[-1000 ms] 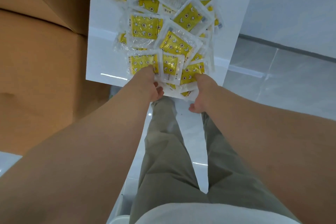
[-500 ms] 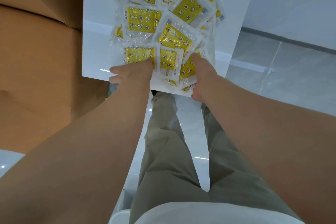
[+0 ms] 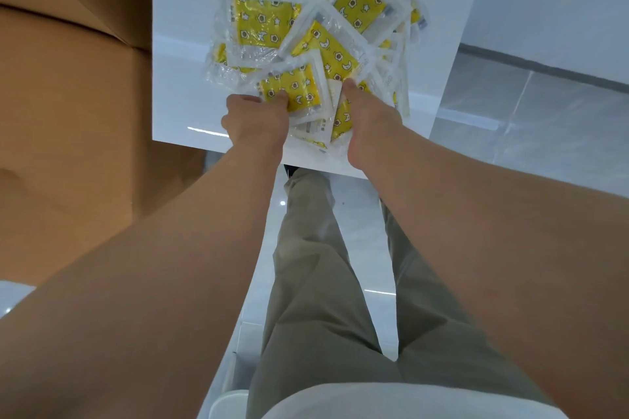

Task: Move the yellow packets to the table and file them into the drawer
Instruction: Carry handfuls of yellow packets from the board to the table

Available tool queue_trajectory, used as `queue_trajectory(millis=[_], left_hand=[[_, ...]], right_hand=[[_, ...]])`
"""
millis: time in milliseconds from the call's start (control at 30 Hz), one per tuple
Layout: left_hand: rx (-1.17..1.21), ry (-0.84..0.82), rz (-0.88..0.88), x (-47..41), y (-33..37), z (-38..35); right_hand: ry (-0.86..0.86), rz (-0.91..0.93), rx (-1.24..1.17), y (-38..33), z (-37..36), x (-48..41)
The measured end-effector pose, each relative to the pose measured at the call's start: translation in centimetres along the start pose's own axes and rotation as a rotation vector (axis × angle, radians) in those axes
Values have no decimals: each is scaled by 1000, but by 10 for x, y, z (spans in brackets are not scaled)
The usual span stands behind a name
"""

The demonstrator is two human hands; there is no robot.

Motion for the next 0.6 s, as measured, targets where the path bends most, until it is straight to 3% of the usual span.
queue_trajectory(millis=[133,267,367,433,533,600], left_hand=[[-42,-10,-54,3,10,-4],[-15,-19,36,5,6,-9],[-172,15,69,8,8,-5],[-152,14,184,14,4,-5],[132,-168,464,27,-11,-25],[201,-315,483,36,-5,-37]], right_hand=[[-54,63,0,-8,-8,-5],[18,29,-105,0,1,-5],[34,33,-110,2,7,-8],[14,33,-104,1,5,-9],[-13,56,-133,-3,0,-7],[-34,70,-129,-6,-5,-6]])
Point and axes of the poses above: each hand's wrist, its own x-axis away from the middle knuckle, its own z-axis out of the back of the hand, y = z × x, the point moved 9 cm from there along -x, towards the middle knuckle, and after that the axes turned 5 degrees about x, right-handed, at the moved point
